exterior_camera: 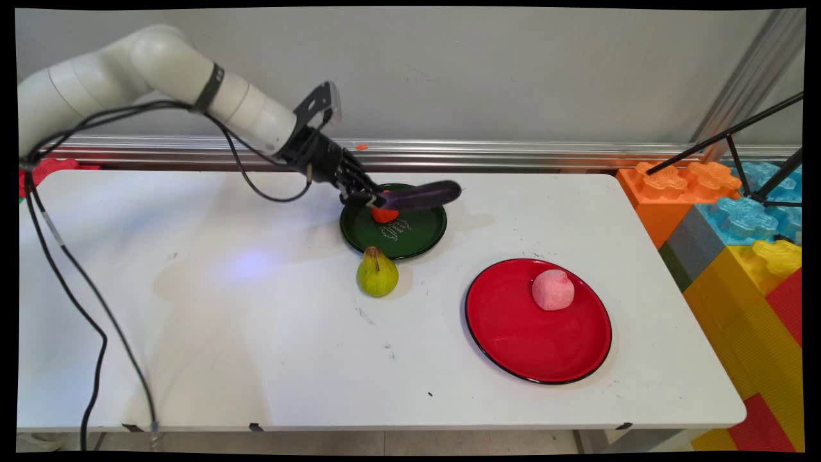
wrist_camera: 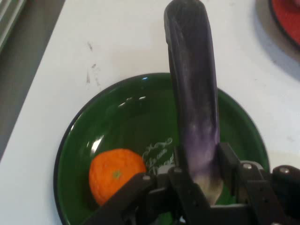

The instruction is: Place the picked object on the table

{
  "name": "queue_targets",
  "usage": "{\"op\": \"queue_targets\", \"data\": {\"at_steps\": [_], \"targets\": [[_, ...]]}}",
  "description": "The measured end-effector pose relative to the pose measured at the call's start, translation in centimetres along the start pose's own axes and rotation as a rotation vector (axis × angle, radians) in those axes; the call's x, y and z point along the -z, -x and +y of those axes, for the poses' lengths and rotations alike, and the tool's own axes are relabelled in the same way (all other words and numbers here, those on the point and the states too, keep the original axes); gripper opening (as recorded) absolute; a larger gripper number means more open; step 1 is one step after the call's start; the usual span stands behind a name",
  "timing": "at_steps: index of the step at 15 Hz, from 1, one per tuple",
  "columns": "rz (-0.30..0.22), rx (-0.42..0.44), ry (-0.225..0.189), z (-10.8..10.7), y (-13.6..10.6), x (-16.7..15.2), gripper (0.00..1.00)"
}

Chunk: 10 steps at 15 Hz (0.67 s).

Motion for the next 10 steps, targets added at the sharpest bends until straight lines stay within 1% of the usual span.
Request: {"op": "queue_targets", "data": {"at_steps": [1,5,10], "targets": [[0.006,-0.002,0.008,0.0,-0.9,0.8,0.0],[0.014,-0.018,0.043,0.6,-3.3,3.0,0.0],[0.014,-0.037,0.095,1.7,-5.0,4.8,0.0]]}}
